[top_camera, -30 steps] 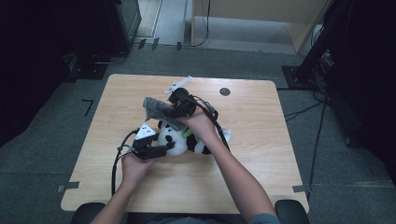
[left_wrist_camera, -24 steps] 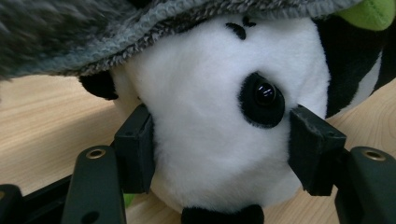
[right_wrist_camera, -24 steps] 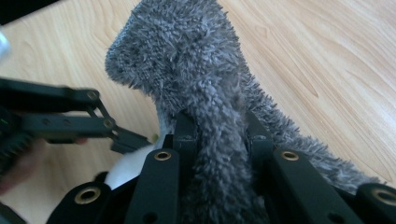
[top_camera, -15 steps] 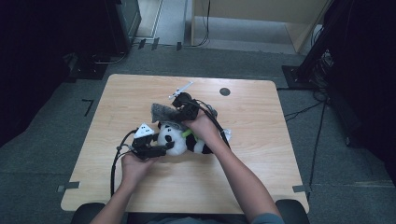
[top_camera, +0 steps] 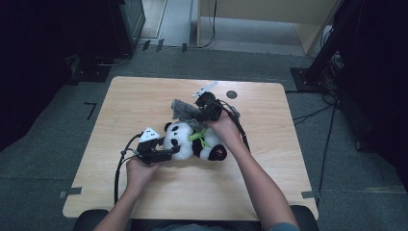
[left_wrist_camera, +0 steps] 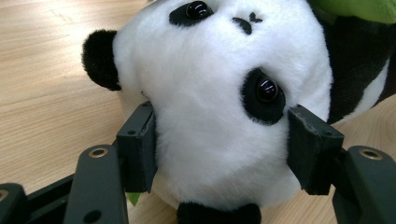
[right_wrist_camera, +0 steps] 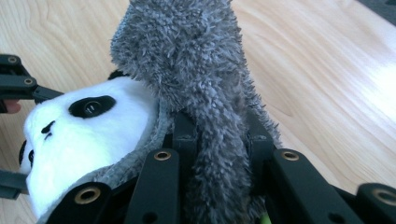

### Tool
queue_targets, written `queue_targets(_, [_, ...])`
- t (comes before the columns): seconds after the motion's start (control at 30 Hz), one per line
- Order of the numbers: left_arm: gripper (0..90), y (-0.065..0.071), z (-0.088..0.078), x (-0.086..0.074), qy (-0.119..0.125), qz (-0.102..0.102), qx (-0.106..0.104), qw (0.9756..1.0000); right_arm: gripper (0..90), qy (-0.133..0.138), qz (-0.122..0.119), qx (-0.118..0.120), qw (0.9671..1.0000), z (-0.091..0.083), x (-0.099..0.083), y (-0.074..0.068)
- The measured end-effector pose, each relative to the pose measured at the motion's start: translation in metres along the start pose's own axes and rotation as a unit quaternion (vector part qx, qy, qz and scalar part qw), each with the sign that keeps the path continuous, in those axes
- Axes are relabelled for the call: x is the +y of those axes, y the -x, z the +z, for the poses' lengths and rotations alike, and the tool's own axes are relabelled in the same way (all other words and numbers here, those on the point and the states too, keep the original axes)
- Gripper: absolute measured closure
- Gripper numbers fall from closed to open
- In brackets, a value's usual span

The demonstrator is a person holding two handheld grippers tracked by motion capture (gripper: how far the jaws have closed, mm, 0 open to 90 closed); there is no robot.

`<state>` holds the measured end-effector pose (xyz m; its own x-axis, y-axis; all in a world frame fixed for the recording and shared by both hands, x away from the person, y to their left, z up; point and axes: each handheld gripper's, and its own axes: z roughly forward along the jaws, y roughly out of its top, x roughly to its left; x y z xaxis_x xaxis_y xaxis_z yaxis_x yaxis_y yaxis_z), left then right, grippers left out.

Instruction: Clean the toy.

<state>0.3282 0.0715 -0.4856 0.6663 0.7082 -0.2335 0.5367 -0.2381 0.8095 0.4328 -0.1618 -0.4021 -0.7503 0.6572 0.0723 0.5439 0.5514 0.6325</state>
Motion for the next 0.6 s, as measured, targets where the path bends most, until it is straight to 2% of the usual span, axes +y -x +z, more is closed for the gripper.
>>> queue_targets(0.17, [35.6,0.000,0.000,0.000,-0.001,-0.002,0.000,1.0000,74.5,0.008,0.012,-0.022,0.9997,-0.019,-0.005,0.014])
queue_targets(0.27, [35.7,-0.001,0.000,0.000,0.000,-0.003,-0.001,1.0000,74.5,-0.004,0.011,-0.040,0.9991,-0.028,-0.012,0.023])
queue_targets(0.4, [35.7,0.000,0.000,0.000,0.001,0.000,0.000,1.0000,74.8,0.003,0.027,-0.053,0.9982,-0.041,-0.021,0.037])
queue_targets(0.43, [35.6,0.000,0.000,0.000,0.001,0.000,-0.001,1.0000,75.0,0.006,0.031,-0.060,0.9977,-0.045,-0.021,0.038])
queue_targets(0.5, [35.5,0.000,0.000,0.000,0.002,0.001,-0.002,1.0000,75.2,0.007,0.034,-0.056,0.9978,-0.046,-0.020,0.038])
queue_targets(0.6, [35.2,0.000,0.000,0.000,0.001,0.003,-0.002,1.0000,75.2,0.013,0.023,-0.048,0.9985,-0.045,-0.013,0.032])
